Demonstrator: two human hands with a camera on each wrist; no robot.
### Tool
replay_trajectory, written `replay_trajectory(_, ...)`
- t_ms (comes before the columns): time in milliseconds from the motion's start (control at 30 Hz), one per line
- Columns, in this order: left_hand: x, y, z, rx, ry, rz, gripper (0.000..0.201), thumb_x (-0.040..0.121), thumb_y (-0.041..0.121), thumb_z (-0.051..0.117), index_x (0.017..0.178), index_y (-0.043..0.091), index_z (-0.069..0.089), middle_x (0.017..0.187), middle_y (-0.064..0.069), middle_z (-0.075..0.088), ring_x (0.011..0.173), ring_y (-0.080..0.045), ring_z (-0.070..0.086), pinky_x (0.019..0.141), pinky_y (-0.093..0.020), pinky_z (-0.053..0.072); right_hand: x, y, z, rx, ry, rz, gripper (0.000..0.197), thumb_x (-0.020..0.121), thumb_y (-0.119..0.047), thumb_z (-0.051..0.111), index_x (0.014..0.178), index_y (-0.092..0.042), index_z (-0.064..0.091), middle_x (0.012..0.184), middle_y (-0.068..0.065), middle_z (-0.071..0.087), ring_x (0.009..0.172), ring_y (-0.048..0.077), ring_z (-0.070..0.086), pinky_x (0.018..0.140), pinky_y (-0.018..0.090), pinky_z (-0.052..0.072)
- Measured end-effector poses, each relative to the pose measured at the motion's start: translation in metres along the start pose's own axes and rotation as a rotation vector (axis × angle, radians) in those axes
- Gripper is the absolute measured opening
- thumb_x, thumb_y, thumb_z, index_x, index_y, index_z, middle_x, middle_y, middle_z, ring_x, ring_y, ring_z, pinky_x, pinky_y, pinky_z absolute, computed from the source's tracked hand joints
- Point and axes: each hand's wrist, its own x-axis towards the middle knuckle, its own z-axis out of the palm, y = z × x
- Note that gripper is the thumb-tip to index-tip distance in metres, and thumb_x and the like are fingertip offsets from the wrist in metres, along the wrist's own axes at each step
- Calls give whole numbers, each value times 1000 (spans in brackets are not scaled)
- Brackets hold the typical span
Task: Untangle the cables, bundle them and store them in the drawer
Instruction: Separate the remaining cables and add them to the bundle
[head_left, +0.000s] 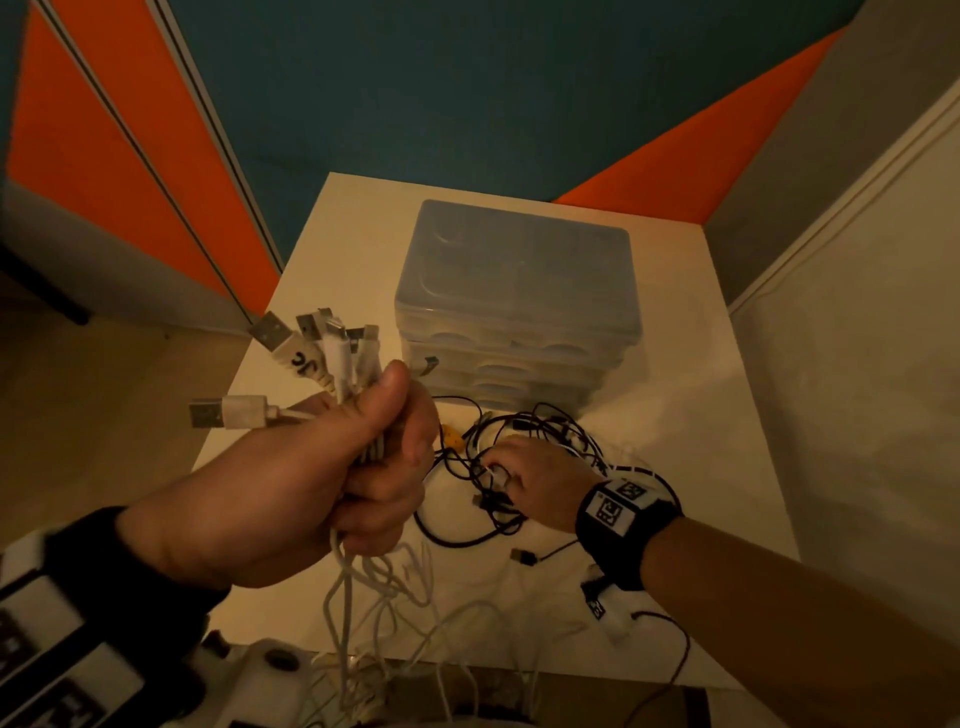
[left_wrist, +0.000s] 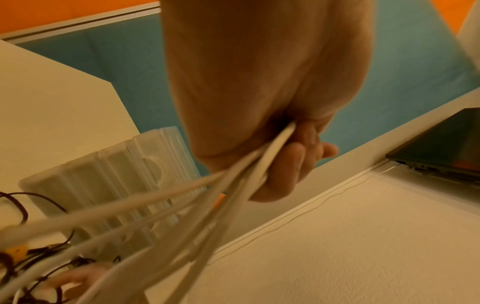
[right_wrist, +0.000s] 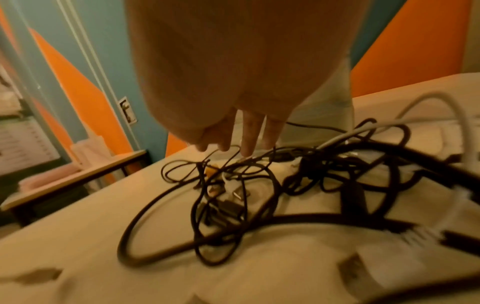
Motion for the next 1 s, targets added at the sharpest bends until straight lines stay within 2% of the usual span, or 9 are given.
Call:
replay_trajectory(100, 0, -1, 1, 3, 11, 3, 41, 90, 54, 58, 77, 15, 56, 58, 4, 35, 45, -9, 27, 45, -24, 33, 18, -5, -8, 112, 102, 87, 38, 93, -13, 45, 128, -17, 58, 133, 4, 56, 125, 22, 49, 106, 33, 39)
replay_trajectory(267, -4, 0, -2, 39, 51, -1, 42, 87, 57, 60, 76, 16, 57, 58, 5, 35, 45, -10, 25, 46, -24, 31, 42, -21, -12, 33, 30, 119, 29, 94, -22, 44, 113, -21, 65, 115, 3, 62, 106, 24, 59, 89, 32, 47)
replay_trajectory(433, -13, -1, -9, 42, 89, 1, 44, 85, 57, 63, 75, 15, 56, 57, 3, 32, 46, -11, 24, 46, -24, 30, 51, -37, 2, -67, -29, 93, 20, 90, -32, 49, 106, -26, 60, 104, -1, 64, 97, 23, 61, 78, 31, 45)
replay_trajectory(533, -14, -3, -12, 40, 95, 6, 43, 85, 57, 63, 75, 16, 57, 57, 2, 29, 46, -12, 22, 46, -24, 28, 54, -41, 13, -155, -88, 129, 33, 90, -43, 51, 118, -27, 54, 112, -1, 64, 102, 23, 61, 76, 33, 42)
replay_trajectory(633, -13, -4, -14, 52, 111, 10, 43, 84, 58, 64, 75, 17, 58, 58, 0, 25, 46, -12, 21, 46, -24, 28, 55, -47, 24, -227, -112, 73, 31, 90, -48, 50, 112, -26, 55, 108, 0, 65, 99, 26, 62, 75, 33, 45)
replay_trajectory(767, -12, -6, -16, 79, 111, 18, 42, 86, 58, 62, 76, 17, 57, 59, -2, 22, 48, -15, 18, 47, -26, 25, 54, -64, 40, -157, -125, 23, 62, 83, -63, 56, 127, -23, 38, 104, 2, 64, 87, 28, 63, 72, 40, 53)
replay_trajectory(833, -10, -7, -16, 86, 96, 16, 42, 86, 57, 61, 76, 17, 57, 60, -2, 22, 48, -15, 17, 47, -25, 25, 54, -71, 47, -176, -136, 43, 63, 81, -63, 58, 124, -21, 40, 102, 3, 63, 87, 29, 64, 72, 41, 54)
replay_trajectory(933, -7, -8, -15, 113, 81, 1, 43, 87, 58, 60, 76, 16, 56, 60, -2, 21, 49, -15, 16, 48, -25, 24, 57, -72, 56, -269, -239, 65, 37, 86, -47, 58, 105, -14, 59, 100, 7, 63, 89, 29, 63, 73, 37, 52)
replay_trajectory(1000, -5, -9, -13, 129, 79, -4, 44, 87, 57, 59, 75, 15, 54, 60, -1, 23, 49, -15, 17, 48, -25, 24, 57, -71, 56, -273, -276, 78, 25, 88, -36, 54, 92, -12, 58, 96, 7, 62, 83, 30, 62, 68, 34, 48)
